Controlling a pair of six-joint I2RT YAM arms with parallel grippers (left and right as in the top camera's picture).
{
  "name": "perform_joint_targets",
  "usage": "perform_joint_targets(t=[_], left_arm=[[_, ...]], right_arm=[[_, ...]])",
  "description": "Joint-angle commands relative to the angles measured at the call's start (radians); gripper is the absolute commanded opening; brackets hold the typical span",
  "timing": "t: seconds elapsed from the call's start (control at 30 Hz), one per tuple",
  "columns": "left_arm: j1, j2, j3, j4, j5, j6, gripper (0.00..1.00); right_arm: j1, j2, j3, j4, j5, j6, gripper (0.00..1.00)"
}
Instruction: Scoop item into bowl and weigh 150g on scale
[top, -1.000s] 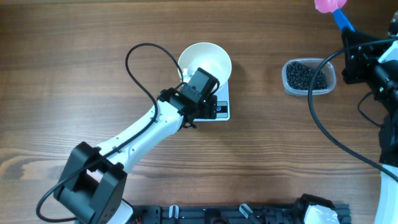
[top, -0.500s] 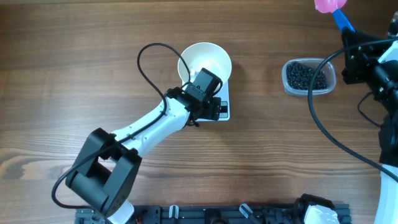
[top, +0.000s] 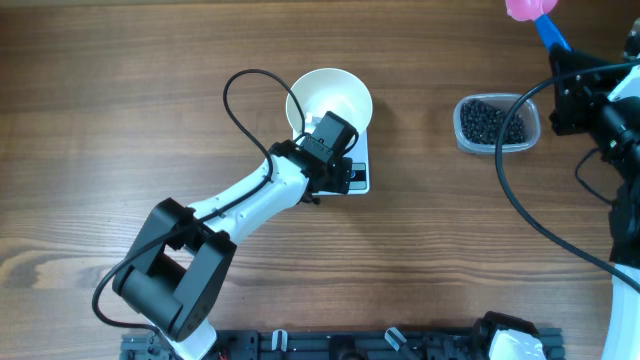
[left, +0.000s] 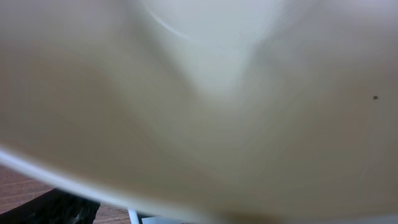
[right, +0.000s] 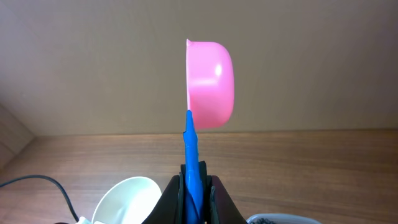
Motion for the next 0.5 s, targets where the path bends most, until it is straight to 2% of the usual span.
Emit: perform_joint_targets(t=[0.0, 0.47], left_arm=[[0.002, 0.014, 0.000, 0.000, -0.020, -0.063, 1.00], [0.002, 0.070, -0.001, 0.015, -0.021, -0.070, 1.00]], right_arm=[[-0.001, 0.000, 0.009, 0.000, -0.002, 0.015, 0.04], [-0.001, 0.000, 0.009, 0.000, -0.002, 0.014, 0.04]])
